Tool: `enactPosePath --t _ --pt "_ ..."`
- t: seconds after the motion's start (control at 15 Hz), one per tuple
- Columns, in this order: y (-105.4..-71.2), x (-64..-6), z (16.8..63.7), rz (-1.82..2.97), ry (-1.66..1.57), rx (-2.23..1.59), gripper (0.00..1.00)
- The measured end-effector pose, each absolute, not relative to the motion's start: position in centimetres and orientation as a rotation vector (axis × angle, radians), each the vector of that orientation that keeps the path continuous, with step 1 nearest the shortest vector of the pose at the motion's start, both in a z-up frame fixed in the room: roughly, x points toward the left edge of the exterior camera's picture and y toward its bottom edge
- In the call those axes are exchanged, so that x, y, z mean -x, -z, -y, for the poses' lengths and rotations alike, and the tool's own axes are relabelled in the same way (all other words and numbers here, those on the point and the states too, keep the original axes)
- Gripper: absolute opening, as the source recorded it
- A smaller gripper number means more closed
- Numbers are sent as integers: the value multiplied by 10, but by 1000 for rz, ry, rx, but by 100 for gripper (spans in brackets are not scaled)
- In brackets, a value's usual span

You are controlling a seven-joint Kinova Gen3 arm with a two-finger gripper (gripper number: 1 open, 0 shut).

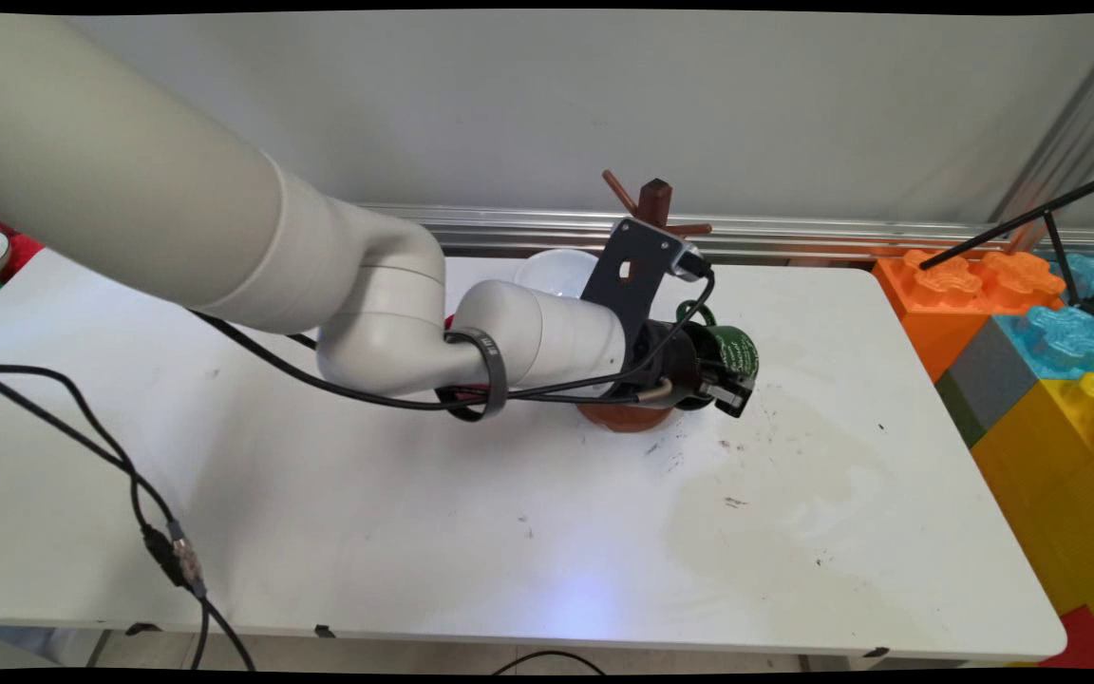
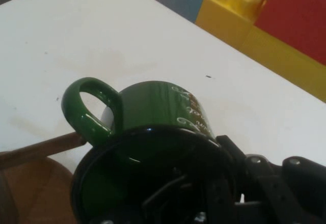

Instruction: Place the picked object on the table

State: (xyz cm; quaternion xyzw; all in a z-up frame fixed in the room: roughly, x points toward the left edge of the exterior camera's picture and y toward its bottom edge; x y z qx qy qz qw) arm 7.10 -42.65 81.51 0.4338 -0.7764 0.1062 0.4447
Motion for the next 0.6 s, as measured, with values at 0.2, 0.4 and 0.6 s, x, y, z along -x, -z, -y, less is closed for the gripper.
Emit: enactPosePath --t 0.2,0.4,0.6 --pt "-825 -73 420 1925 -252 -1061 0" --pt "-837 -78 413 1930 -244 -1046 0" --pt "-850 -87 407 1954 -231 -1024 0"
